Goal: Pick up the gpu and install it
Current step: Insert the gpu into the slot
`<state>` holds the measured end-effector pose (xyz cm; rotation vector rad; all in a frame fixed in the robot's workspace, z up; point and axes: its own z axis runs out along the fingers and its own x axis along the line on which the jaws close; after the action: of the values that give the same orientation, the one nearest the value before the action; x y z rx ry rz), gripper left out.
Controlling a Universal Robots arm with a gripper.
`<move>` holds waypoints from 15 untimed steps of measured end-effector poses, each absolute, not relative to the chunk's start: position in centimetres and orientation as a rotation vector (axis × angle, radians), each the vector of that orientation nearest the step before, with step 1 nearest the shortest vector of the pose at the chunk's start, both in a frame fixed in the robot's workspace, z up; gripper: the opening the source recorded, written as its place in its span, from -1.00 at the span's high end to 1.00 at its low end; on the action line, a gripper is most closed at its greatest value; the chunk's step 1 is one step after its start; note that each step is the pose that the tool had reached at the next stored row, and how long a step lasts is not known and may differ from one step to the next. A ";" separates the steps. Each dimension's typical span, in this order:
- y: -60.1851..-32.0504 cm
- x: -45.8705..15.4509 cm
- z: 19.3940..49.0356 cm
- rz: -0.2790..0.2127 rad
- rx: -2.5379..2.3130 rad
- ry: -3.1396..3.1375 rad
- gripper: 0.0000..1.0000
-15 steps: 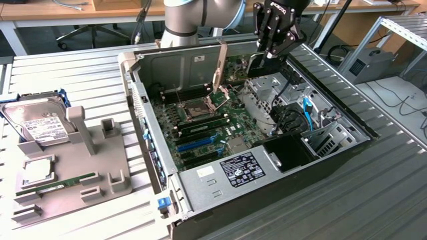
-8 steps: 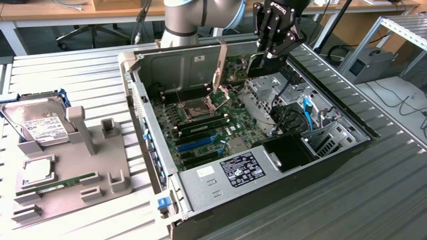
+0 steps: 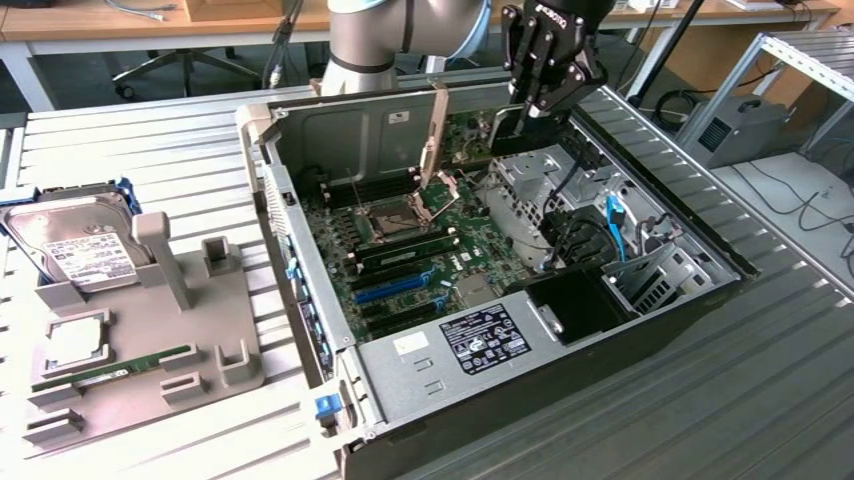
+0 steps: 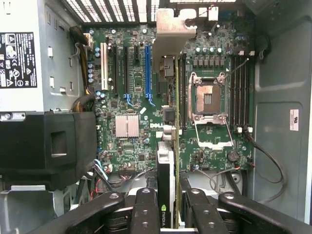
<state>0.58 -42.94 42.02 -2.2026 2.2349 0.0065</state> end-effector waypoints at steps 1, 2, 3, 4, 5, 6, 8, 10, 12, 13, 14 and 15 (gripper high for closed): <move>-42.9 0.3 42.0 0.006 -2.203 2.235 0.47; -42.9 0.0 42.0 0.006 -2.203 2.235 0.47; -42.9 -0.1 42.0 0.006 -2.203 2.235 0.47; -42.9 -0.4 42.0 0.006 -2.203 2.235 0.47; -42.9 -0.5 42.0 0.006 -2.203 2.235 0.47; -42.9 -0.8 42.0 0.006 -2.203 2.235 0.47; -42.9 -1.2 42.0 0.006 -2.203 2.235 0.47; -42.9 -1.5 42.0 0.006 -2.203 2.235 0.47; -42.9 -1.8 42.0 0.006 -2.203 2.235 0.47; -42.9 -1.9 42.0 0.006 -2.203 2.235 0.47; -42.9 -1.9 42.0 0.006 -2.203 2.235 0.47; -42.9 -1.9 42.0 0.006 -2.203 2.235 0.47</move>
<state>-1.87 -42.94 42.03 -2.2029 2.2347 0.0063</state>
